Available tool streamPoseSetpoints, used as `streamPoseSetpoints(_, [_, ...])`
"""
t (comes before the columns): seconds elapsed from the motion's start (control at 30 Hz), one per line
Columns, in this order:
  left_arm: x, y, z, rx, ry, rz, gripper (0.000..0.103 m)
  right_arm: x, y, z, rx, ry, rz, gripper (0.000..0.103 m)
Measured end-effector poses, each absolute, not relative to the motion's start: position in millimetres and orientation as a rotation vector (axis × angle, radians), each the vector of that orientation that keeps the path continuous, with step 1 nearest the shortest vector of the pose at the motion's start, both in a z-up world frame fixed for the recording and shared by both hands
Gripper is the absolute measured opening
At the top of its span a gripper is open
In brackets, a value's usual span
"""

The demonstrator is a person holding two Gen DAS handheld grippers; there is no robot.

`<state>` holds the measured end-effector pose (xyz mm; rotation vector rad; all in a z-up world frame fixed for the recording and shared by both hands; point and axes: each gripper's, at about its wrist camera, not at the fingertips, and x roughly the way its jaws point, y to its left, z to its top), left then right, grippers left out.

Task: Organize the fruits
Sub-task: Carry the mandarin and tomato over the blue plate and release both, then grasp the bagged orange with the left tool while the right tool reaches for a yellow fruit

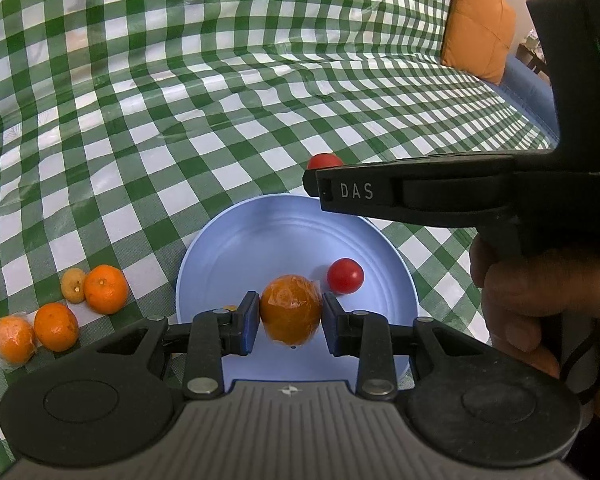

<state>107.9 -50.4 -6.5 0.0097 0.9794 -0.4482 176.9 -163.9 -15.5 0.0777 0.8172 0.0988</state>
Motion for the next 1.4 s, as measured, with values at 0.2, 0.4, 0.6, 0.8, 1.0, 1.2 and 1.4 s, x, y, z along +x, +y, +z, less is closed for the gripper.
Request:
streamPoseSetpoints(0.2, [120,-61,-7,0.01,0.98,-0.45,0.036,177,-164,-16,0.077,0.822,0.096,0.029])
streamPoseSetpoints(0.4, [119,-59,-7,0.006,0.979,-0.449,0.036,177,-164,-15,0.076,0.826,0.095,0.029])
streamPoseSetpoints(0.6, [119,-58,-7,0.005,0.979,-0.447,0.036,177,-163,-15,0.075,0.832,0.094,0.03])
streamPoseSetpoints(0.8, [119,-57,-7,0.003,0.978,-0.447,0.036,178,-163,-15,0.073,0.832,0.097,0.03])
streamPoseSetpoints(1.0, [118,-56,-7,0.0,0.978,-0.444,0.037,179,-163,-15,0.071,0.838,0.104,0.03])
streamPoseSetpoints(1.2, [117,-56,-6,0.0,0.976,-0.442,0.04,179,-163,-15,0.069,0.833,0.101,0.038])
streamPoseSetpoints(1.4, [116,-53,-5,-0.002,0.975,-0.426,0.04,178,-162,-14,0.064,0.833,0.098,0.039])
